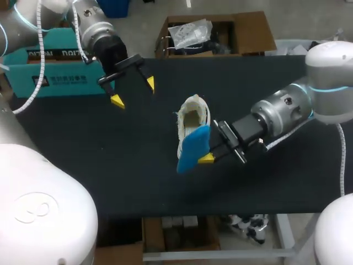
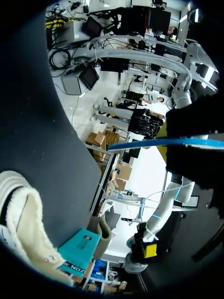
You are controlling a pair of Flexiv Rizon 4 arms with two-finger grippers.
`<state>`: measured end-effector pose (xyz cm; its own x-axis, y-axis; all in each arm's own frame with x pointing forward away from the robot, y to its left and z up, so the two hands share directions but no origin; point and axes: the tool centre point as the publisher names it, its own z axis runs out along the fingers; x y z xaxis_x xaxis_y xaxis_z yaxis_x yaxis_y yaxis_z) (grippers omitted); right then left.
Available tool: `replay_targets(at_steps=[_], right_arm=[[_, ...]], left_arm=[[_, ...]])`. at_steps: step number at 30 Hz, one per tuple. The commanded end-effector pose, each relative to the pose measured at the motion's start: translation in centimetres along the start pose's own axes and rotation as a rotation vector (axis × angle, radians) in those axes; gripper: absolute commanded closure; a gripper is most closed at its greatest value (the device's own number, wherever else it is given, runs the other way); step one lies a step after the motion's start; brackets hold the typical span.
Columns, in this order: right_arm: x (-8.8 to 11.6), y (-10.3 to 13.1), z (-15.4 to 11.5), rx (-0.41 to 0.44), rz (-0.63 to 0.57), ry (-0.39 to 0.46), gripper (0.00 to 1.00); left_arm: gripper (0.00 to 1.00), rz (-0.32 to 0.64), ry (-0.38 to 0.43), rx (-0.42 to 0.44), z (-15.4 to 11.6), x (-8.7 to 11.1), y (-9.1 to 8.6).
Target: Open the shoe tongue, take the insole out of the shoe, put the insole back into the shoe, and pack the shoe into the shoebox
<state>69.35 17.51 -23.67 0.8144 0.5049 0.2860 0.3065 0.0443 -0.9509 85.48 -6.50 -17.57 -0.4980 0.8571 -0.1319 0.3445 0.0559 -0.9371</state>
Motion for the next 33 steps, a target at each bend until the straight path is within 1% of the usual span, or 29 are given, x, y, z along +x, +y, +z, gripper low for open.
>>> replay_targets(at_steps=[1,5,6,33], right_arm=[[0.09,0.51,0.14,0.011,0.006,-0.003,1.0],[0.08,0.58,0.29,0.012,0.017,0.009,1.0],[0.0,0.62,0.3,0.015,0.016,0.025,1.0],[0.0,0.62,0.3,0.015,0.016,0.025,1.0]], left_arm=[[0.0,0.003,0.051,0.022,-0.36,-0.28,0.49],[0.0,-0.012,0.034,0.018,-0.24,-0.25,0.54],[0.0,-0.014,0.035,0.016,-0.23,-0.25,0.53],[0.0,-0.014,0.035,0.016,-0.23,-0.25,0.53]])
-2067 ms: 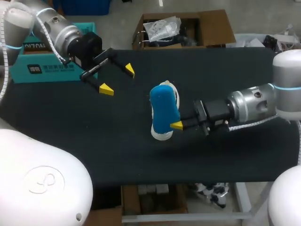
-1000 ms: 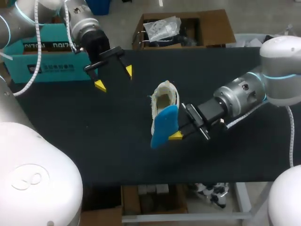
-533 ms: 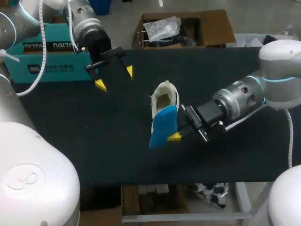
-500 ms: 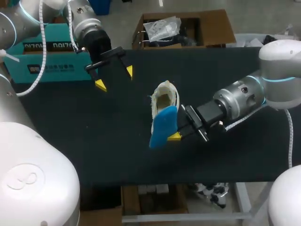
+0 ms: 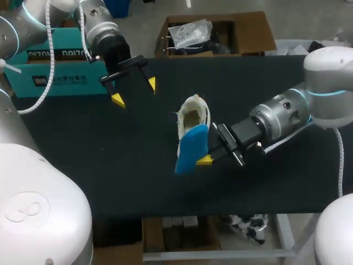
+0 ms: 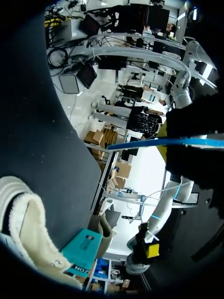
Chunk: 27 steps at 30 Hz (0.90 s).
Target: Open the shoe tongue, take the insole out of the shoe, put the insole back into the shoe, and pack the shoe into the shoebox
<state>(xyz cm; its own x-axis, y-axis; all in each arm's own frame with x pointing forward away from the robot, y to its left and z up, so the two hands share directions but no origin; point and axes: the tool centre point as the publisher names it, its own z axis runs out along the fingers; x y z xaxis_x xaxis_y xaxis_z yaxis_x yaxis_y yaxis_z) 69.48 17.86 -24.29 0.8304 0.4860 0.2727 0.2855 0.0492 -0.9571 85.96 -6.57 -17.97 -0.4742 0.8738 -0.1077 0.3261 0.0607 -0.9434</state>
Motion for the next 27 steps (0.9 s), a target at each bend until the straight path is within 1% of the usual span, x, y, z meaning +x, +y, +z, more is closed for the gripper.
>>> replay_targets(at_steps=[1,23,25,26,27], right_arm=[[-0.1,0.0,0.0,0.0,0.0,0.003,1.0],[-0.1,0.0,0.0,0.0,0.0,0.003,1.0],[0.1,0.1,0.0,-0.004,-0.01,0.018,1.0],[0.2,0.2,-0.1,-0.015,-0.013,0.057,1.0],[0.3,0.4,-0.1,-0.027,-0.015,0.072,1.0]], left_arm=[[0.0,0.0,0.0,0.002,0.0,0.0,0.0],[0.0,0.0,0.0,0.002,0.0,0.0,0.0],[0.0,-0.012,-0.037,-0.001,0.6,0.2,-0.2],[0.0,-0.02,-0.062,-0.008,0.8,0.3,-0.2],[0.0,-0.022,-0.078,0.0,1.1,0.5,-0.2]])
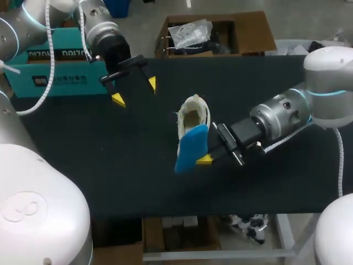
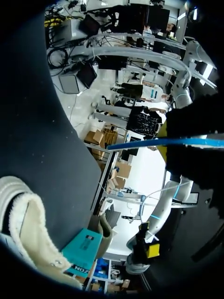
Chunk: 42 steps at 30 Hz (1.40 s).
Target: Open the shoe tongue, take the insole out of the shoe, put the insole back into the shoe, and pack the shoe into the shoebox
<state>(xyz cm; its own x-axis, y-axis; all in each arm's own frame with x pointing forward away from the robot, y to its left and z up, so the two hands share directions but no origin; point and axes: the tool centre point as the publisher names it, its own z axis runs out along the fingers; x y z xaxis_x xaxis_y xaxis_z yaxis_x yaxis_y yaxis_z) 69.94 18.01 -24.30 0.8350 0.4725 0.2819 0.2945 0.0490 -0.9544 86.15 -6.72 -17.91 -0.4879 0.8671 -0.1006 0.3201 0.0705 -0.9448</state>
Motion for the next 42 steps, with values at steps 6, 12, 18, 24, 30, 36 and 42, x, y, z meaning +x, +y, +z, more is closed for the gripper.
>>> replay_targets(at_steps=[6,12,18,24,30,36,42], right_arm=[[1.0,1.5,-0.2,-0.06,-0.01,0.167,1.0],[2.1,2.2,-1.0,-0.065,-0.041,0.245,1.0],[3.4,2.7,-1.4,-0.082,-0.058,0.321,1.0],[4.4,3.2,-1.4,-0.113,-0.073,0.414,1.0],[4.7,3.5,-1.2,-0.123,-0.07,0.464,1.0],[4.7,3.5,-1.2,-0.123,-0.07,0.464,1.0],[4.7,3.5,-1.2,-0.123,-0.07,0.464,1.0]], left_arm=[[0.0,-0.008,-0.203,-0.052,3.2,2.0,-0.1],[0.0,0.005,-0.329,-0.091,4.4,2.9,0.3],[0.0,0.025,-0.458,-0.093,5.2,3.2,0.7],[0.0,0.005,-0.594,-0.07,5.9,3.0,0.6],[0.0,-0.037,-0.62,-0.074,5.9,2.7,0.6],[0.0,-0.037,-0.62,-0.074,5.9,2.7,0.6],[0.0,-0.037,-0.62,-0.074,5.9,2.7,0.6]])
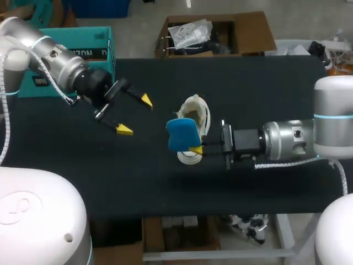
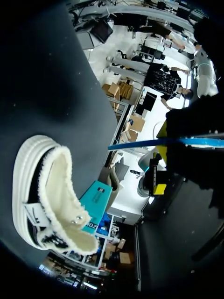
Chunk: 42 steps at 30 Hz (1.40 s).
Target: Open the shoe tongue, take the insole out of the shoe, put the insole back into the shoe, and pack the shoe into the shoebox
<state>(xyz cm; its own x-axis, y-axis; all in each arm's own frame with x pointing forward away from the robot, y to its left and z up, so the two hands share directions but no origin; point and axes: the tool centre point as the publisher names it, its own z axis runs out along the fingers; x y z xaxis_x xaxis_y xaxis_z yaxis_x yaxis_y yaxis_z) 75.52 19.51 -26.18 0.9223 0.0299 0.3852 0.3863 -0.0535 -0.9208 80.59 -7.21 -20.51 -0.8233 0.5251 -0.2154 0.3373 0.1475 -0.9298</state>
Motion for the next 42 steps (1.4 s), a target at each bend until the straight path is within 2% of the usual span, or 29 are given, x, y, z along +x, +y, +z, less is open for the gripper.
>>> replay_targets(at_steps=[1,3,4,8,14,18,29,33,42], right_arm=[[-0.1,0.0,-0.1,0.002,0.0,0.002,1.0],[0.1,0.3,0.1,-0.003,-0.001,0.023,1.0],[0.2,0.7,0.4,-0.002,-0.011,0.033,1.0],[0.8,1.9,1.6,-0.03,-0.029,0.082,1.0],[1.4,2.4,1.9,-0.065,-0.079,0.148,1.0],[2.2,2.8,1.7,-0.081,-0.093,0.168,1.0],[3.7,4.0,1.5,-0.075,-0.11,0.212,1.0],[4.0,4.6,1.6,-0.08,-0.118,0.228,1.0],[4.0,4.8,1.5,-0.076,-0.108,0.24,1.0]], left_arm=[[0.0,0.001,-0.124,-0.001,0.2,0.3,-0.1],[0.0,0.001,-0.124,-0.001,0.2,0.3,-0.1],[0.0,0.0,-0.134,0.026,0.5,0.4,-0.1],[0.0,0.027,-0.182,0.015,1.6,1.1,0.3],[0.0,0.058,-0.246,-0.005,2.0,1.6,0.8],[0.0,0.093,-0.272,-0.054,2.6,1.5,1.6],[0.0,0.108,-0.335,-0.048,4.1,0.5,3.4],[0.0,0.088,-0.359,-0.016,4.1,-0.1,3.8],[0.0,0.075,-0.365,-0.029,4.1,-0.3,3.8]])
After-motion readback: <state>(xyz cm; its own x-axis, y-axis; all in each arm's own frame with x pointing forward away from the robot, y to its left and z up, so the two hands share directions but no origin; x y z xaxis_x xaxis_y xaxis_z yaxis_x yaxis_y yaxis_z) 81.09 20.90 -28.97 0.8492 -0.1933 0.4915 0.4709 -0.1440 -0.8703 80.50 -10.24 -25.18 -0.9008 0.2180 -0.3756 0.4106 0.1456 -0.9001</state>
